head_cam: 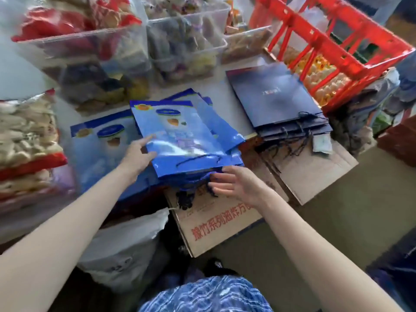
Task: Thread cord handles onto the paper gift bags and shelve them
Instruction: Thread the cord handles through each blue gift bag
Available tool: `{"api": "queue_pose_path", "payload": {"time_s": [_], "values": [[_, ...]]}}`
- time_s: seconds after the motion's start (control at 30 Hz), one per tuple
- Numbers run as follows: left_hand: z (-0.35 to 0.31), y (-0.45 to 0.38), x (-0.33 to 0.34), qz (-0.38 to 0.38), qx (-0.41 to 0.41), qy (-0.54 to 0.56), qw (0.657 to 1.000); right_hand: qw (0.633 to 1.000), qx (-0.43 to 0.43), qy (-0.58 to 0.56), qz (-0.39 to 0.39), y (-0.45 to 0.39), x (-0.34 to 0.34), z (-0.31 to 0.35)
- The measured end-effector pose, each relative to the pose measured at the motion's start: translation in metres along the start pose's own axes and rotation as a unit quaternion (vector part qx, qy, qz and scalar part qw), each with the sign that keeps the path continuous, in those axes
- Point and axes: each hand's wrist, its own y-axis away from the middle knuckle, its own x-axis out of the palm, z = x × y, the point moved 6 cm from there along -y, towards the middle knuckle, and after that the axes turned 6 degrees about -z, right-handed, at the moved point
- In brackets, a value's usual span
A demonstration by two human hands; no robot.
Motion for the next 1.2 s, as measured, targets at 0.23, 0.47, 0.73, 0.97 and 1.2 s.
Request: {"api": "queue_pose_path", "payload": {"time_s": [0.23,0.47,0.73,0.97,1.2], "values": [[0.075,0.008,0.006,0.014,-0.171,-0.096,0.981,0.846,-0.273,0.398,-0.225,-0.031,-0.003,0.047],[0.077,0.038,0.025,0.015,-0.145,-0.078,0.986,0.835,-0.199,0.495,-0.132,-0.064,0.020,0.017],[0.021,0.074,-0.003,-0.104,0.156,-0.136,0.973,0.863,-0.216,0.438,-0.128,-0.048,0.011,0.015],[0.074,0.085,-0.074,-0.193,0.078,-0.135,0.969,0.814,-0.330,0.474,-0.059,-0.046,0.099,0.004],[0.146,0.083,-0.084,-0.157,-0.042,-0.246,0.955,0.743,-0.285,0.605,0.016,-0.068,0.157,-0.049]]}}
